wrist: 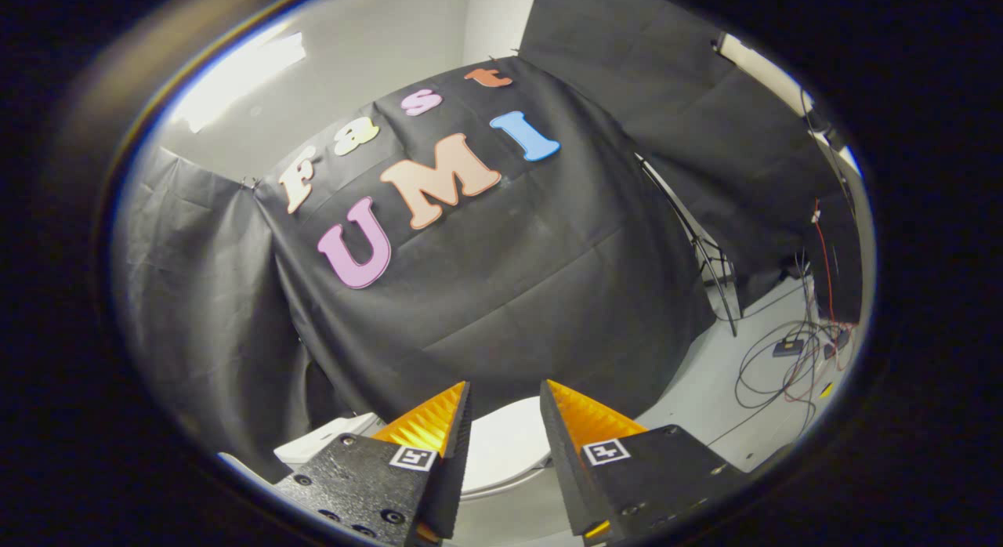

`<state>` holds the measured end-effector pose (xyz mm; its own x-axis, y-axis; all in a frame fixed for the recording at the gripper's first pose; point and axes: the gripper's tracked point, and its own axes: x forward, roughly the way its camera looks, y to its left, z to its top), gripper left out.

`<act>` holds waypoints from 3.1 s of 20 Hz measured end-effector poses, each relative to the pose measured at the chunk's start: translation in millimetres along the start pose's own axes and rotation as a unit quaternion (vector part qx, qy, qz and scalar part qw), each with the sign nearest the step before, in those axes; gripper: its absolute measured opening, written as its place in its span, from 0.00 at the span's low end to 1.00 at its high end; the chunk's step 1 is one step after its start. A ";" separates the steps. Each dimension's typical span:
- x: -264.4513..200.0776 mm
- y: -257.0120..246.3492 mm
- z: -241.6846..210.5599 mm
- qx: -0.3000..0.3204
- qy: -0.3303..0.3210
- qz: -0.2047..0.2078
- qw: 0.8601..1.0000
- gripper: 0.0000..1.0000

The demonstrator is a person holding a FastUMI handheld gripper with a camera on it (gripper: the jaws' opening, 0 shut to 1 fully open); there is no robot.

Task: Open the toilet lid.

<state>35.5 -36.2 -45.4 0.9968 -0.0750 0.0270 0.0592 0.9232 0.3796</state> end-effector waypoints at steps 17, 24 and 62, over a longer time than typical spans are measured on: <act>66.6 -50.9 -104.7 0.244 0.013 -0.057 0.968 0.53; 86.4 -70.1 -174.2 0.306 0.044 -0.101 0.945 0.53; 145.3 33.8 -72.1 0.256 0.006 -0.032 0.966 0.02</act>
<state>186.1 11.2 -95.3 0.9927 -0.1184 -0.0206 0.0890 0.6091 0.7881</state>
